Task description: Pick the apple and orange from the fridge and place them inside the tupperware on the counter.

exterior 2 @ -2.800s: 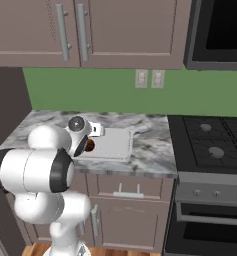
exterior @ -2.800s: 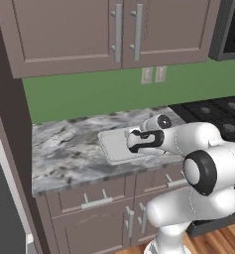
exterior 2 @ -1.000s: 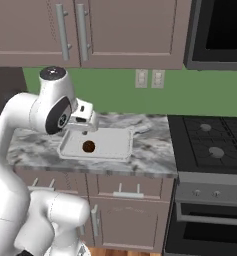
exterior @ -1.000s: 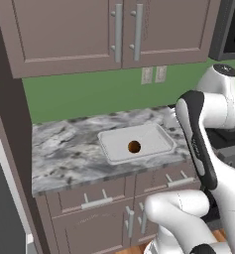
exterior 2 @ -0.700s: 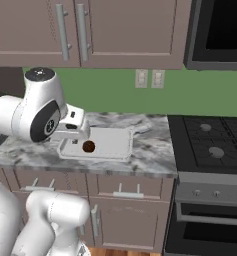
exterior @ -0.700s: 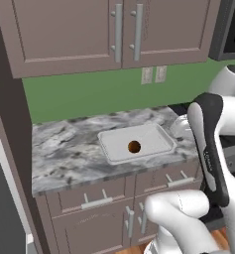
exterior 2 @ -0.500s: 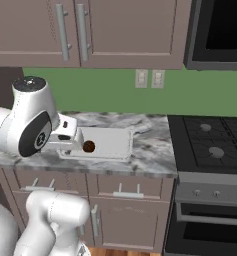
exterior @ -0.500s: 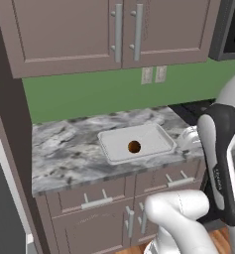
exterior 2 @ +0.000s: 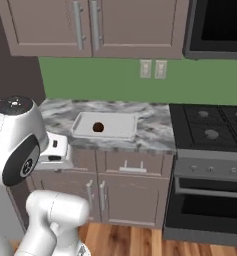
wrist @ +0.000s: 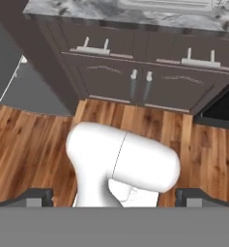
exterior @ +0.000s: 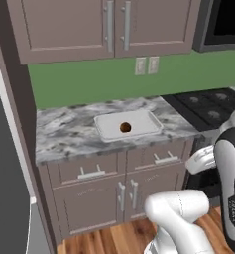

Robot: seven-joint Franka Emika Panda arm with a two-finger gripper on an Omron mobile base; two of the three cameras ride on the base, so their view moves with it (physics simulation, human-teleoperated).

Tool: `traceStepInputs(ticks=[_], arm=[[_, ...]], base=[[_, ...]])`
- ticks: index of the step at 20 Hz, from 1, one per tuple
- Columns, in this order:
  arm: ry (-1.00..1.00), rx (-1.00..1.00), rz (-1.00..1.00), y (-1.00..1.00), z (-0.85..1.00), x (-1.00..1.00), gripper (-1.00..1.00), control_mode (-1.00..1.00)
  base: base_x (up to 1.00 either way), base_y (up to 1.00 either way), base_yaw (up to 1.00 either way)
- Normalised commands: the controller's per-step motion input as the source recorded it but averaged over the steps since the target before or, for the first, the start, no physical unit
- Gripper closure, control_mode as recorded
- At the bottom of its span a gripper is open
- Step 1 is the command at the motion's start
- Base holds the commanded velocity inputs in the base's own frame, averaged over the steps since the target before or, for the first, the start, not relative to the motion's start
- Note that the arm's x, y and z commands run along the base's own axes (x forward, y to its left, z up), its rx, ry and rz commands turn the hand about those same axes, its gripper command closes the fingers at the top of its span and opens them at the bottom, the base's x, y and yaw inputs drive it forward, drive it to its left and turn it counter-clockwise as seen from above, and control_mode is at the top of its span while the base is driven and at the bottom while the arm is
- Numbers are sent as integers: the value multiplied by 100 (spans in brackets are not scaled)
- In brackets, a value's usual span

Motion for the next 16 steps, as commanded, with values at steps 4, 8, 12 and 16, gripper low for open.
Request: traceStepInputs(ticks=[4, 8, 12, 16], arm=[[0, 0, 0, 0, 0, 0, -100, 100], [0, 0, 0, 0, 0, 0, -100, 100], [0, 0, 0, 0, 0, 0, -100, 100], [0, 0, 0, 0, 0, 0, -100, 100]], base=[[-100, 0, 0], [-100, 0, 0], [-100, 18, 0], [-82, 64, 0]])
